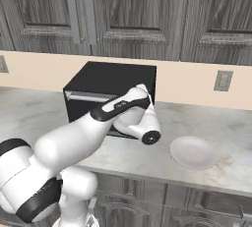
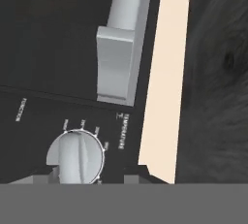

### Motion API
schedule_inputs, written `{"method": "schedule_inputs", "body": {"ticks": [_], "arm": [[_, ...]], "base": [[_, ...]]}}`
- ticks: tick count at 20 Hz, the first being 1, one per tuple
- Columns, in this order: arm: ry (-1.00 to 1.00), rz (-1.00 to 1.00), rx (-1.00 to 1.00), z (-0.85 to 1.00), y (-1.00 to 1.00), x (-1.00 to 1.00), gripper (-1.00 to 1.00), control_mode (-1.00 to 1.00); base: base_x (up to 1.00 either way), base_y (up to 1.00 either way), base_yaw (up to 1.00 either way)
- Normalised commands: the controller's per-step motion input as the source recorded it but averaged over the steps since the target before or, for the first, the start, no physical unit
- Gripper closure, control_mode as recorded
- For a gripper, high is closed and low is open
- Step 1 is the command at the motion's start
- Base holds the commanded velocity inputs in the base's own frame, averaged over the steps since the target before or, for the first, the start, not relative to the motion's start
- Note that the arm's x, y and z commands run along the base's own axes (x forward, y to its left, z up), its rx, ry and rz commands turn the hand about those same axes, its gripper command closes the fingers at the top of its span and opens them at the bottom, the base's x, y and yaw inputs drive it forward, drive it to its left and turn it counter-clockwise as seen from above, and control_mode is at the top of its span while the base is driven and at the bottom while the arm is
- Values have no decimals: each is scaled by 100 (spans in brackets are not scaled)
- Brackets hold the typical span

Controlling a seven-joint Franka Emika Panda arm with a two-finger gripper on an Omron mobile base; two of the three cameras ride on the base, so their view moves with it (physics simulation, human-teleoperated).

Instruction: Pull the toaster oven rack outwards. Pick up the baguette from the plate and place it on the toaster oven rack. Close the toaster oven door fully and set the temperature to the lowest setting.

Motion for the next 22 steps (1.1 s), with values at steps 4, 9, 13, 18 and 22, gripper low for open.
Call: {"method": "schedule_inputs", "body": {"ticks": [4, 9, 13, 18, 22], "arm": [[-18, 28, -26, 80, 0, -19, 100, -100], [-20, 21, -28, 61, 0, -22, 100, -100], [-21, 19, -31, 54, 0, -12, 100, -100], [-10, 11, -23, 15, 1, -8, 100, -100], [-1, 0, -10, 0, 13, 0, 100, -100]], "base": [[0, 0, 0], [0, 0, 0], [0, 0, 0], [0, 0, 0], [0, 0, 0]]}}
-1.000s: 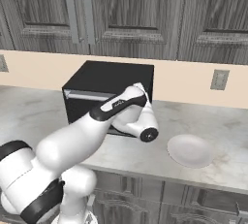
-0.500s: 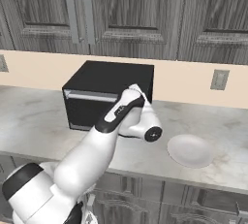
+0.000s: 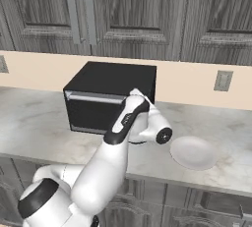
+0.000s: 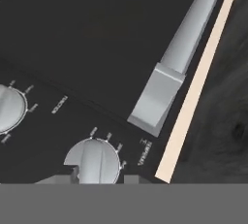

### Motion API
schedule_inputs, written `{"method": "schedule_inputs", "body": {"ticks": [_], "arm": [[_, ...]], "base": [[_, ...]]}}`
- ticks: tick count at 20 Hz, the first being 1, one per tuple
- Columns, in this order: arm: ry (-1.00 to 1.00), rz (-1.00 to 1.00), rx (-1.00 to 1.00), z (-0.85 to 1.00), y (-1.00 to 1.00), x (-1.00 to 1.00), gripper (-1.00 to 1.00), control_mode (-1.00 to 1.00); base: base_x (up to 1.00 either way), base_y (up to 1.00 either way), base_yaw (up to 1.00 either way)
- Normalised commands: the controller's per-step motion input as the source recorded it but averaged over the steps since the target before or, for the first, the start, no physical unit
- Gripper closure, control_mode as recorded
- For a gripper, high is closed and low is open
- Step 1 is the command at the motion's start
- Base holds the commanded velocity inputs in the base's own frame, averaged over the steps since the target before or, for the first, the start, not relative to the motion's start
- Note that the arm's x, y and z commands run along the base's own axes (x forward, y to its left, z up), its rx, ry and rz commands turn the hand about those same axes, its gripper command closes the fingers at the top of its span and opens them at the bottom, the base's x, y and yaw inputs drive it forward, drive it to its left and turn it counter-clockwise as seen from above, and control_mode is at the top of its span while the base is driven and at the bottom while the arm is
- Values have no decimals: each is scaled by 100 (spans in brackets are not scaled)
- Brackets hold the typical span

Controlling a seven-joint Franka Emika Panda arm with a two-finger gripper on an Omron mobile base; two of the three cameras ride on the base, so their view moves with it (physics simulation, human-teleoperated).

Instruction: Pull the toaster oven rack outwards. Pick up the baguette from the plate and place it on the toaster oven rack. Close the toaster oven door fully and set the temperature to the lowest setting.

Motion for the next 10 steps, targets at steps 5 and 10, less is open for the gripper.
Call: {"method": "schedule_inputs", "body": {"ticks": [5, 10], "arm": [[-1, -1, -14, 6, 20, 0, 100, -100], [0, -8, -17, 10, 24, 1, 100, -100]], "base": [[0, 0, 0], [0, 0, 0]]}}
